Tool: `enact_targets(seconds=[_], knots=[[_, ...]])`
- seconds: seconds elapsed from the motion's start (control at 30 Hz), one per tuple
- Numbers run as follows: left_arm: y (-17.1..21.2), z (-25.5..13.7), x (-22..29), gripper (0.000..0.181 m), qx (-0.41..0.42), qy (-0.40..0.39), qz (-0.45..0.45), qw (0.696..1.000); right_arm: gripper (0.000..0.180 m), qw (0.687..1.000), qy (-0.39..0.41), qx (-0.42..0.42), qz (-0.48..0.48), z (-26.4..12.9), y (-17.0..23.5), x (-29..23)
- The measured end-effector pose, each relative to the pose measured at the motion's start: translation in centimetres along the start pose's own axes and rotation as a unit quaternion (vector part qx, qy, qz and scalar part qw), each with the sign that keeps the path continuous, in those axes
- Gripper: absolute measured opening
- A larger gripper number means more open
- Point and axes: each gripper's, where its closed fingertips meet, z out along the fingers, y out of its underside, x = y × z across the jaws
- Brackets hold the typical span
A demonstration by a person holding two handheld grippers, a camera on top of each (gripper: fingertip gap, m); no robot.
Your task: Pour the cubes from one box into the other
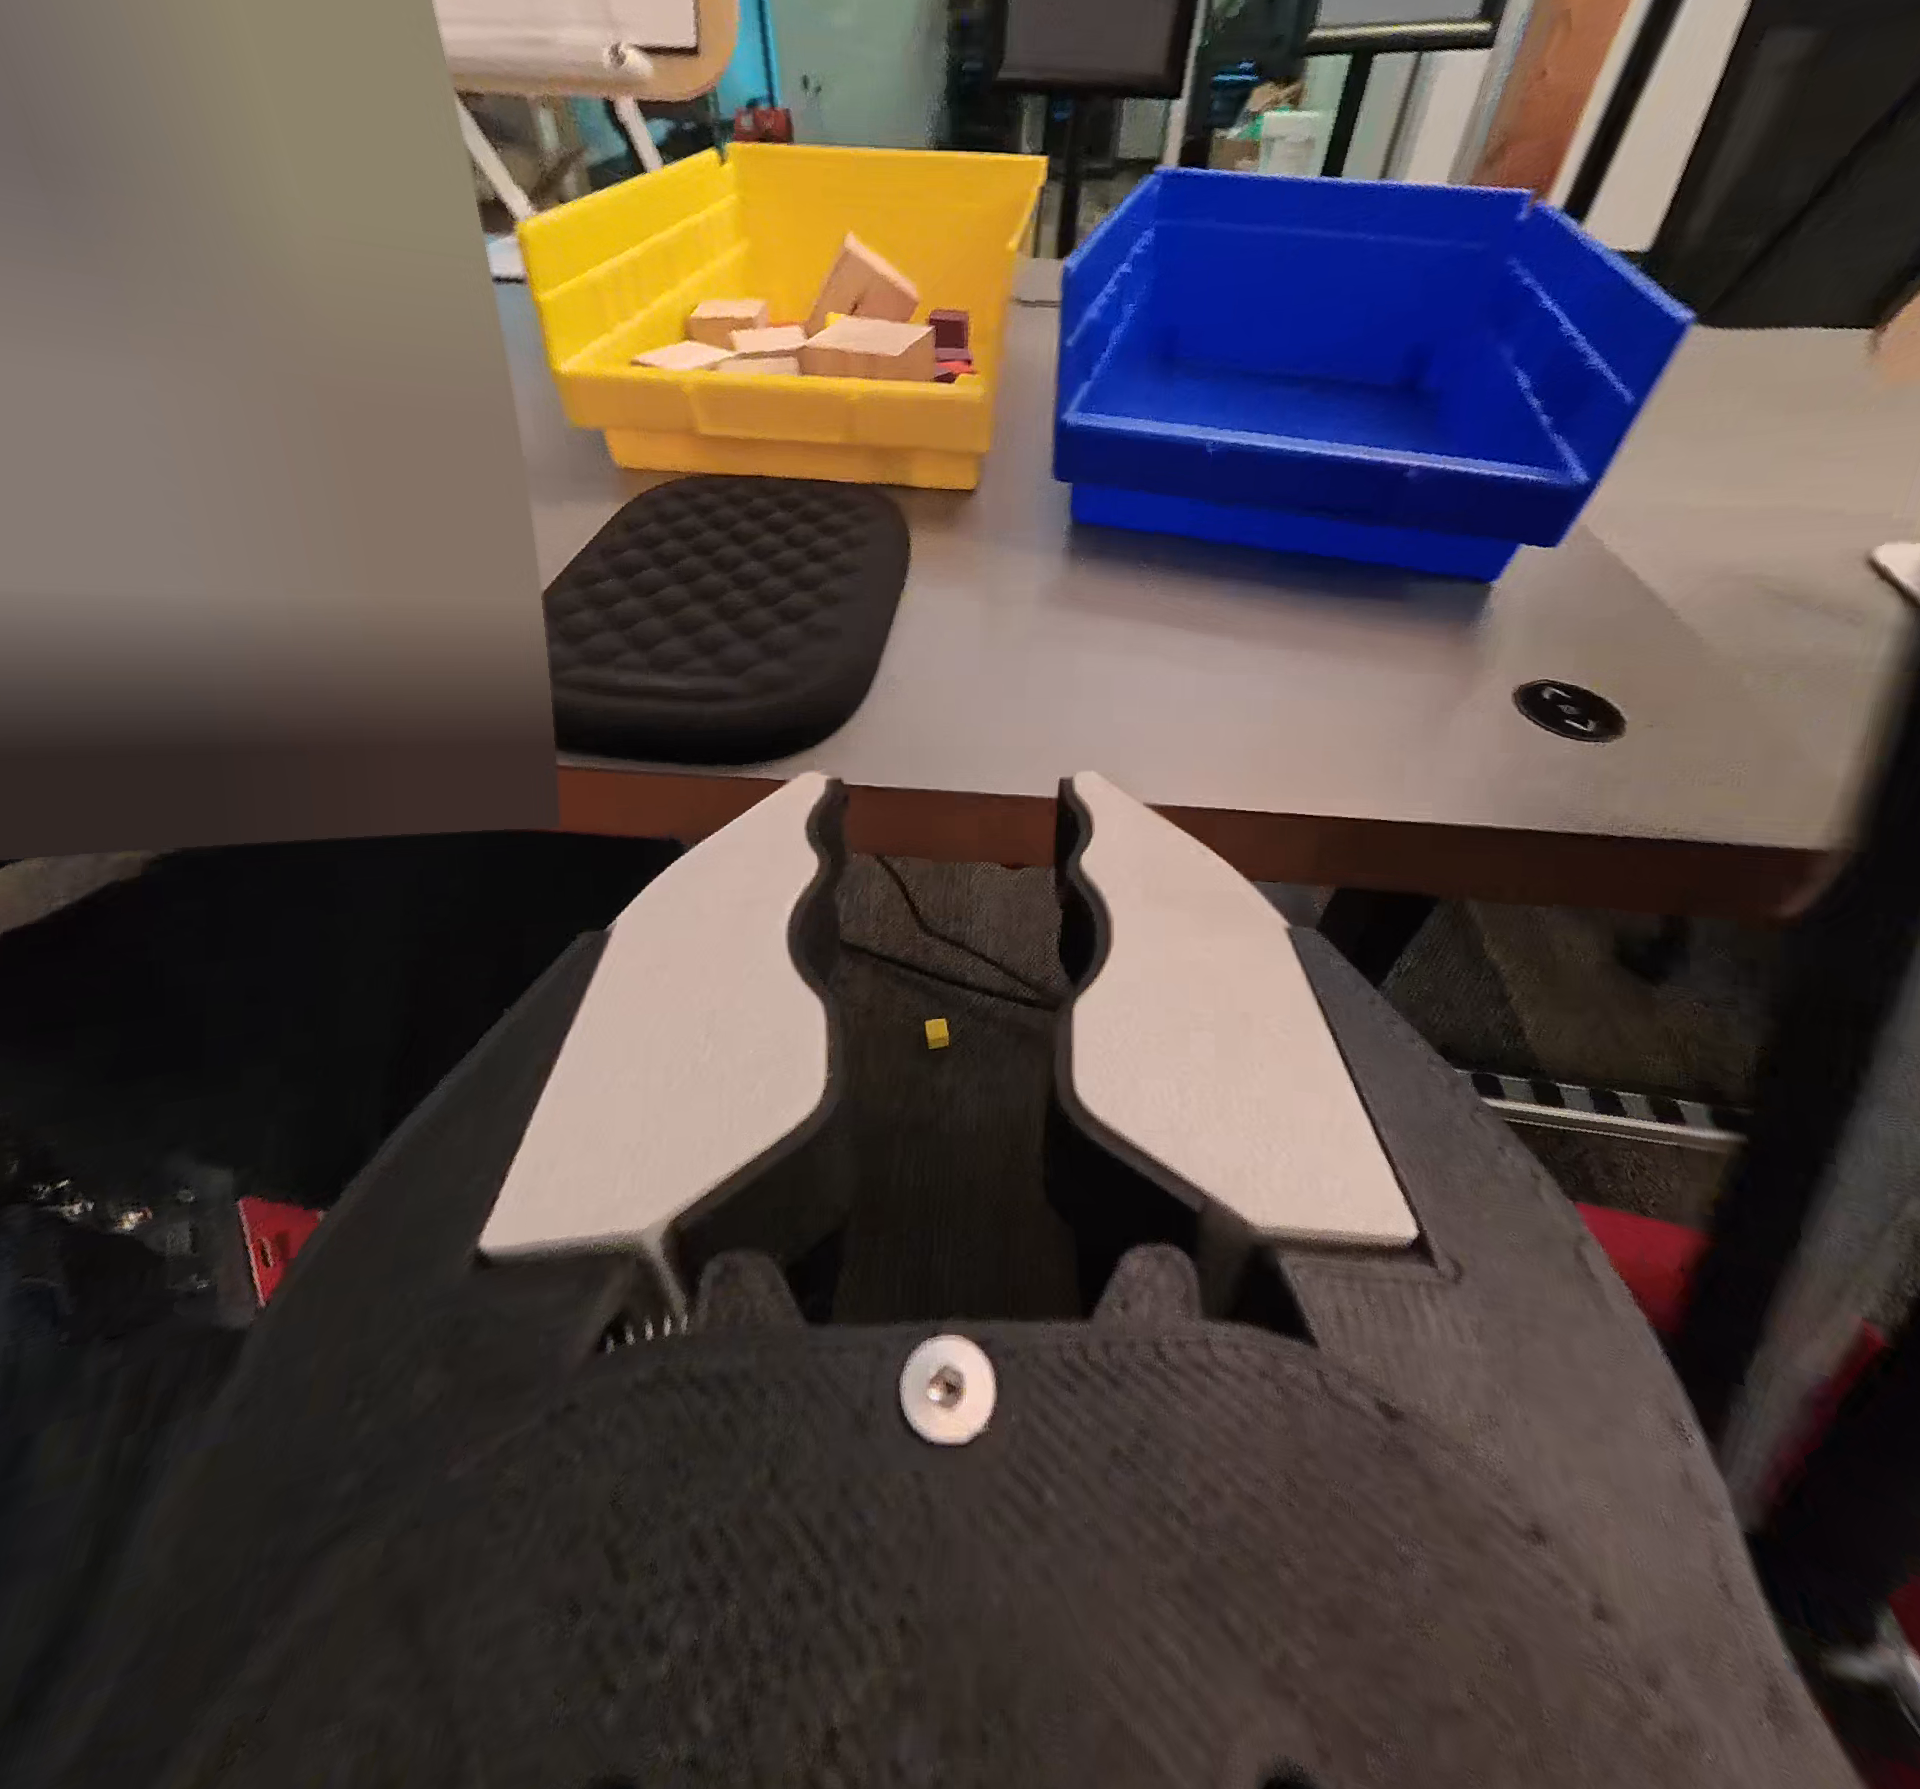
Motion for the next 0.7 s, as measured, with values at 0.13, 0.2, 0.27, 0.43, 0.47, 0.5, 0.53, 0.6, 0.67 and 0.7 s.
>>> enact_targets(seconds=[0.13,0.2,0.27,0.43,0.47,0.5,0.53,0.6,0.67,0.7], knots=[[-1.8,2.0,0.2,0.064,0.005,0.046,-0.012,0.999,0.040,0.999,0.027,0.011,0.013,-0.8,1.2,1.1],[-2.2,2.7,0.8,0.063,0.006,0.064,0.002,0.998,0.039,0.999,0.037,0.024,0.015,-1.6,1.4,1.2],[-2.1,3.4,1.0,0.063,0.005,0.066,0.016,0.998,0.039,0.999,0.052,0.001,-0.004,-2.9,1.6,1.1],[-1.4,4.7,2.2,0.063,0.016,0.098,-0.007,0.995,0.039,0.997,0.049,-0.040,-0.054,-7.8,-0.4,-1.1],[-1.2,4.8,2.3,0.063,0.019,0.104,-0.010,0.994,0.039,0.997,0.044,-0.044,-0.052,-8.6,-0.7,-1.4],[-1.2,4.7,2.4,0.063,0.023,0.105,-0.009,0.994,0.039,0.996,0.045,-0.049,-0.051,-9.2,-0.9,-1.6],[-1.1,4.7,2.4,0.062,0.028,0.104,-0.005,0.994,0.039,0.996,0.052,-0.055,-0.052,-9.8,-1.0,-1.6],[-1.0,4.4,2.3,0.062,0.035,0.103,-0.002,0.994,0.039,0.994,0.061,-0.062,-0.058,-10.4,-1.0,-1.8],[-0.7,4.1,2.2,0.062,0.034,0.106,-0.006,0.994,0.039,0.994,0.062,-0.067,-0.059,-10.4,-0.9,-2.4],[-0.6,4.0,2.0,0.062,0.032,0.105,-0.006,0.994,0.039,0.994,0.060,-0.067,-0.059,-10.2,-0.9,-2.7]])
